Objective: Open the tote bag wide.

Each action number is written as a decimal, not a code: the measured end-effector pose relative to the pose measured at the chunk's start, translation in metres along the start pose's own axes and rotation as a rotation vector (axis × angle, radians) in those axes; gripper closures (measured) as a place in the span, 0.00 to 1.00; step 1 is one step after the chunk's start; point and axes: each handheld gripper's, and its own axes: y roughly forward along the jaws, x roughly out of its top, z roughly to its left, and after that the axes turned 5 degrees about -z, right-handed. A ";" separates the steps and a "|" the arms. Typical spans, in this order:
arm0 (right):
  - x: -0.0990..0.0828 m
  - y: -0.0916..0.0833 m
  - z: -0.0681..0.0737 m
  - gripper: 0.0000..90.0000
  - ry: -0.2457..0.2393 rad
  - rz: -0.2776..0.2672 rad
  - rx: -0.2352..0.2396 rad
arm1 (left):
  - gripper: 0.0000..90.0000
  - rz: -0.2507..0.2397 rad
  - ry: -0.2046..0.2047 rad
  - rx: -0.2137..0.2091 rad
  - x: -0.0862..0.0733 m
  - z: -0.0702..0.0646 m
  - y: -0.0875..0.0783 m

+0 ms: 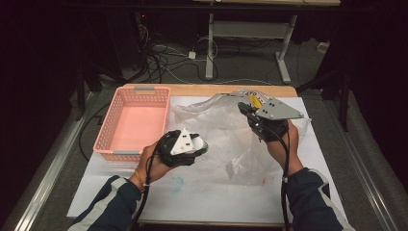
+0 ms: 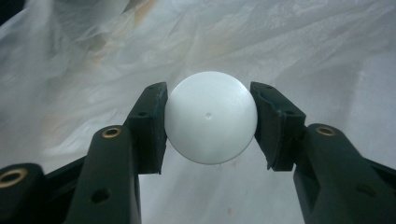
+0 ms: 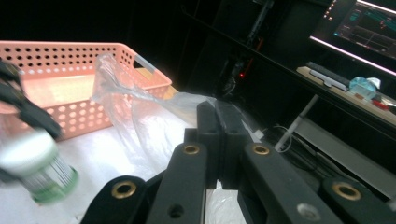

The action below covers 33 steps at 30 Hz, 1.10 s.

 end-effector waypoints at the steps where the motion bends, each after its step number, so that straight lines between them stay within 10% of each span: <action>1: 0.000 0.000 0.001 1.00 0.003 0.001 0.006 | 0.54 0.001 0.011 0.005 0.003 -0.002 0.007; 11: -0.007 0.000 0.007 1.00 0.016 0.001 0.041 | 0.54 -0.003 0.028 0.005 0.018 -0.016 0.073; 22: -0.010 -0.003 0.009 1.00 0.030 -0.004 0.066 | 0.53 0.076 -0.055 0.025 0.017 -0.006 0.133; 33: -0.015 -0.002 0.007 1.00 0.031 0.009 0.066 | 0.38 0.052 -0.046 0.099 0.021 -0.011 0.131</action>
